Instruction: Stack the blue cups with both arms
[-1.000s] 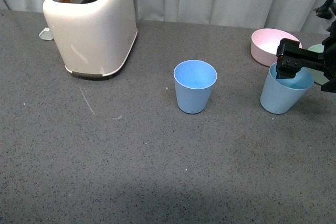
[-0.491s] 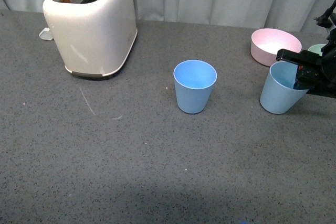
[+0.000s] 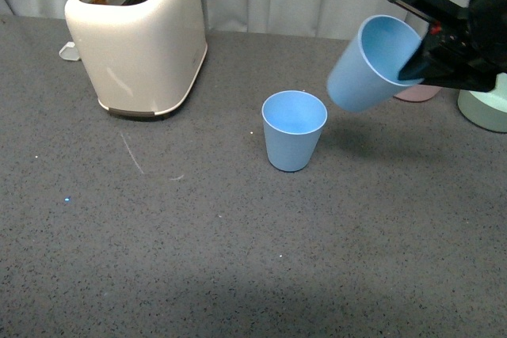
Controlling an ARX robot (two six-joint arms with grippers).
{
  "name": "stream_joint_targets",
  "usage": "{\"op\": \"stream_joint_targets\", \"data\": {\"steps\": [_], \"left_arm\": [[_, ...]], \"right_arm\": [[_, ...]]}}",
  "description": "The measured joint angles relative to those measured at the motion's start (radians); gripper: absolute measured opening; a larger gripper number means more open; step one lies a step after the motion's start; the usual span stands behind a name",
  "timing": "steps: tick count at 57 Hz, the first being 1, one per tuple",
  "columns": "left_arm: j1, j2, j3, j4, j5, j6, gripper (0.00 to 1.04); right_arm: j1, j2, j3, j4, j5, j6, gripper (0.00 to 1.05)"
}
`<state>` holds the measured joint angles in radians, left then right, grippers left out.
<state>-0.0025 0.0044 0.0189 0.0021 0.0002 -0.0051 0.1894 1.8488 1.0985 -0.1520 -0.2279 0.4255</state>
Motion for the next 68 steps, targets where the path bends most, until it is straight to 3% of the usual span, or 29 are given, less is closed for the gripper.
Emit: {"op": "stream_joint_targets", "data": {"steps": [11,30,62,64,68], "left_arm": [[0.0,0.0,0.0,0.0,0.0,0.0,0.98],[0.0,0.0,0.0,0.0,0.0,0.0,0.98],[0.0,0.0,0.0,0.0,0.0,0.0,0.98],[0.0,0.0,0.0,0.0,0.0,0.0,0.98],[0.0,0.0,0.0,0.0,0.0,0.0,0.98]], "right_arm": [[0.101,0.013,0.032,-0.004,0.006,0.022,0.01],[0.136,0.055,0.069,-0.028,0.029,0.029,0.01],[0.128,0.03,0.046,0.032,0.08,-0.011,0.89],[0.132,0.031,0.022,0.101,0.134,-0.03,0.9],[0.135,0.032,-0.134,0.492,0.38,-0.176,0.79]]}}
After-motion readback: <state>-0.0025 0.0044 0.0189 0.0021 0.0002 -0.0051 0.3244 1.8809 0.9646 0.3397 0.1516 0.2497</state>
